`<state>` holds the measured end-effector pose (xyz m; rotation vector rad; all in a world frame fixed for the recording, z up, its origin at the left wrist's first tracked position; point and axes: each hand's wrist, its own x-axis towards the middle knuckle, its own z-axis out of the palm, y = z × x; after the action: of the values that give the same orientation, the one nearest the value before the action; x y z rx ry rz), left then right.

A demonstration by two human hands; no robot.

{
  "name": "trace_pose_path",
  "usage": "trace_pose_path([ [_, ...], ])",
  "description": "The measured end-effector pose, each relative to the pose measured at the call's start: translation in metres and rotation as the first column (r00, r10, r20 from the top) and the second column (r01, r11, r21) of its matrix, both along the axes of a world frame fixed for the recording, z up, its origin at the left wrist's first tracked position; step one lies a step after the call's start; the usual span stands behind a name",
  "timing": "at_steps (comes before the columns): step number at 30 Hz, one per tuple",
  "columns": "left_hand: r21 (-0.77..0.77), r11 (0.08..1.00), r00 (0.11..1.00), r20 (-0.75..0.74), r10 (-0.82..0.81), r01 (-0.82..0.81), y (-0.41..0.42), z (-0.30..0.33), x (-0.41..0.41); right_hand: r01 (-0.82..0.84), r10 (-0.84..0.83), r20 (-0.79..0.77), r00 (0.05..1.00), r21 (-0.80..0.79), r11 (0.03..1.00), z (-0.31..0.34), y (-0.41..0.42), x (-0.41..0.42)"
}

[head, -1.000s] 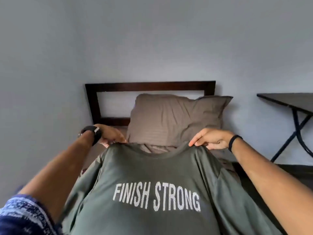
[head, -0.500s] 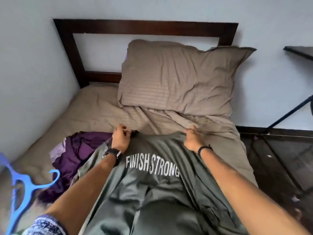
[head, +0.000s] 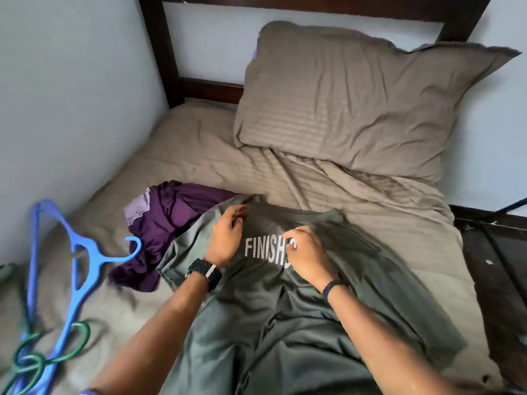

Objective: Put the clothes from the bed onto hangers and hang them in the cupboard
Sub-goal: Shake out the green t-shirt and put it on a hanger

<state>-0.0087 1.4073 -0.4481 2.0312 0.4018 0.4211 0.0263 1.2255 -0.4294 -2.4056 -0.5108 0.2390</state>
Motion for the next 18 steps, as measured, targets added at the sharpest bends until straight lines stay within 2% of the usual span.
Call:
trace_pose_path([
  [2,-0.054,0.995,0.996,0.010,0.087,-0.086,0.008,0.002,-0.041,-0.107,0.107,0.002,0.994,0.106,0.989,0.000,0.028,-0.030],
  [4,-0.026,0.986,0.987,0.003,0.163,-0.163,0.018,0.002,-0.085,-0.171,0.184,-0.047,0.982,0.200,0.965,-0.002,0.051,-0.059],
  [7,0.175,0.944,0.959,0.014,0.283,-0.281,0.049,-0.002,-0.164,-0.231,0.312,-0.235,0.920,0.316,0.920,-0.011,0.089,-0.108],
  [9,0.316,0.880,0.923,-0.031,0.383,-0.355,0.067,-0.005,-0.212,-0.255,0.387,-0.364,0.847,0.361,0.897,-0.019,0.107,-0.138],
  [12,0.568,0.674,0.744,-0.152,0.651,-0.473,0.088,-0.020,-0.276,-0.326,0.497,-0.500,0.710,0.392,0.860,-0.033,0.134,-0.183],
  [13,0.614,0.628,0.666,-0.212,0.715,-0.478,0.089,-0.024,-0.290,-0.365,0.518,-0.512,0.685,0.374,0.852,-0.039,0.139,-0.194],
  [15,0.609,0.658,0.558,-0.387,0.734,-0.443,0.094,-0.030,-0.311,-0.437,0.556,-0.500,0.664,0.344,0.831,-0.049,0.148,-0.216],
  [16,0.617,0.673,0.557,-0.416,0.719,-0.407,0.097,-0.032,-0.315,-0.462,0.562,-0.464,0.685,0.319,0.827,-0.053,0.149,-0.223],
  [18,0.641,0.658,0.589,-0.373,0.716,-0.394,0.109,-0.030,-0.322,-0.486,0.560,-0.392,0.730,0.279,0.828,-0.057,0.153,-0.230],
])
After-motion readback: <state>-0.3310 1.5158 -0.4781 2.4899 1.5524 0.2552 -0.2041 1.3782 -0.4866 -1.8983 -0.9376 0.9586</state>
